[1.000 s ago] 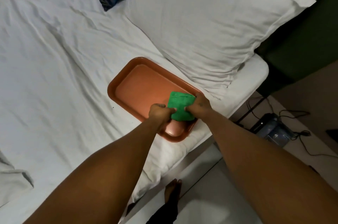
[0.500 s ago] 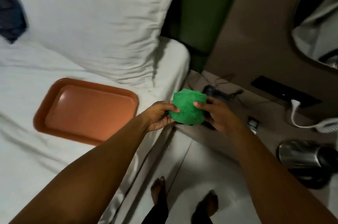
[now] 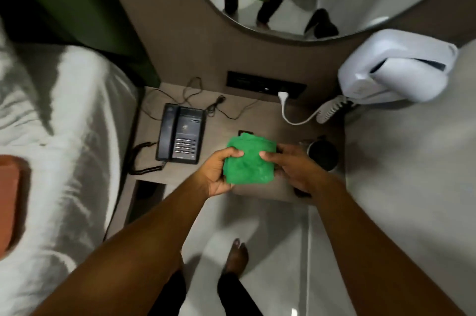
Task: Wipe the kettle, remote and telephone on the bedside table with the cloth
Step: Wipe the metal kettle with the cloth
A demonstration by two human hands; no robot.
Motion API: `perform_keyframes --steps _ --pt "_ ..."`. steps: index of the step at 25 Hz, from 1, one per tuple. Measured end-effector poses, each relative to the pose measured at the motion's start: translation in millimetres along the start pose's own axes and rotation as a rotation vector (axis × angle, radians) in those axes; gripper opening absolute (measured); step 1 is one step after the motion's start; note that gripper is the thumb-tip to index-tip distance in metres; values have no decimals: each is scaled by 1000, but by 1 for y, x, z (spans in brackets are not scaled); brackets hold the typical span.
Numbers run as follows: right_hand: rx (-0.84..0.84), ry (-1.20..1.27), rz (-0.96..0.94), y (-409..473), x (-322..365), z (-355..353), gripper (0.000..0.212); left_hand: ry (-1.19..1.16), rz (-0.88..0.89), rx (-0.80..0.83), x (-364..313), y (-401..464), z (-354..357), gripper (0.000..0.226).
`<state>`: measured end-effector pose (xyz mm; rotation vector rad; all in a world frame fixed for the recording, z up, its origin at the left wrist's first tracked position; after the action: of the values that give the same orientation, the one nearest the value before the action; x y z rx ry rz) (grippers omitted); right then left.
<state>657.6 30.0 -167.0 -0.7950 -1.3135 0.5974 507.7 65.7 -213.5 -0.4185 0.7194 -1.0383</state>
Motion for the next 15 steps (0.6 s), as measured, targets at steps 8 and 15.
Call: perform_keyframes --steps 8,15 --pt "-1006 -672 -114 29 -23 -158 43 162 137 -277 60 101 -11 42" --pt "-1221 -600 -295 71 -48 -172 44 288 268 -251 105 189 -2 38"
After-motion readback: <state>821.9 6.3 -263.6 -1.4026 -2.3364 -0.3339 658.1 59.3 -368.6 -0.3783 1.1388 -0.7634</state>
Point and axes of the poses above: each hand's wrist, its own y-axis towards the middle knuckle, its own z-axis out of the palm, x = y × z, the point moved 5 cm from there along y, towards the middle knuckle, and after that the axes turned 8 degrees about z, right-handed, at the moved point
